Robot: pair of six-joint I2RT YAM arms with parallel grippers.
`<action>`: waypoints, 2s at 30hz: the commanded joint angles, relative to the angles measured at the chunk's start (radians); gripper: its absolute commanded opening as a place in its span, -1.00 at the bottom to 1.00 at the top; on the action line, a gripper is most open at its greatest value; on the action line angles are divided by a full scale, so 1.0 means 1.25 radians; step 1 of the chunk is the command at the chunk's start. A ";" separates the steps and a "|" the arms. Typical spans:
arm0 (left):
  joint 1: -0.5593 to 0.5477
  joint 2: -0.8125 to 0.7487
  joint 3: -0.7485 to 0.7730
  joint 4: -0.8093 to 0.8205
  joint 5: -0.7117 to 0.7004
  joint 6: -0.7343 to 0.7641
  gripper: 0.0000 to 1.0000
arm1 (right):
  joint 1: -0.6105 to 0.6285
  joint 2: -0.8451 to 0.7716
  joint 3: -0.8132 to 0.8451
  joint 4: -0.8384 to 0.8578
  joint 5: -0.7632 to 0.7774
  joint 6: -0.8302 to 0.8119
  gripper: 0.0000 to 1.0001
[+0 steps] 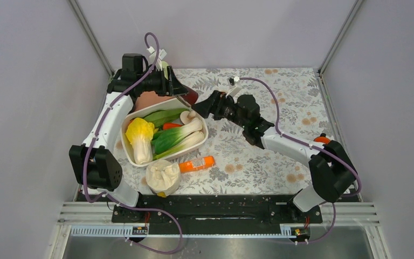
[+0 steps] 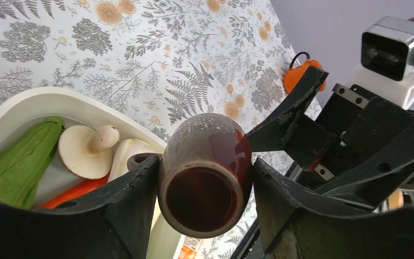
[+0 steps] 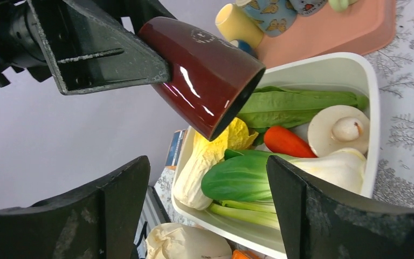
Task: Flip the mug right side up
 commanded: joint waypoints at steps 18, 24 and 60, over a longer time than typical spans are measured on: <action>-0.044 -0.023 -0.023 0.125 0.191 -0.171 -1.00 | 0.006 0.039 -0.008 0.347 -0.054 -0.003 -0.01; -0.049 -0.012 -0.027 0.146 0.194 -0.178 -1.00 | 0.006 0.001 -0.014 0.281 -0.012 -0.040 -1.00; 0.173 -0.002 -0.094 -0.093 -0.564 0.559 0.98 | -0.503 -0.012 0.021 -1.009 0.170 -0.491 -1.00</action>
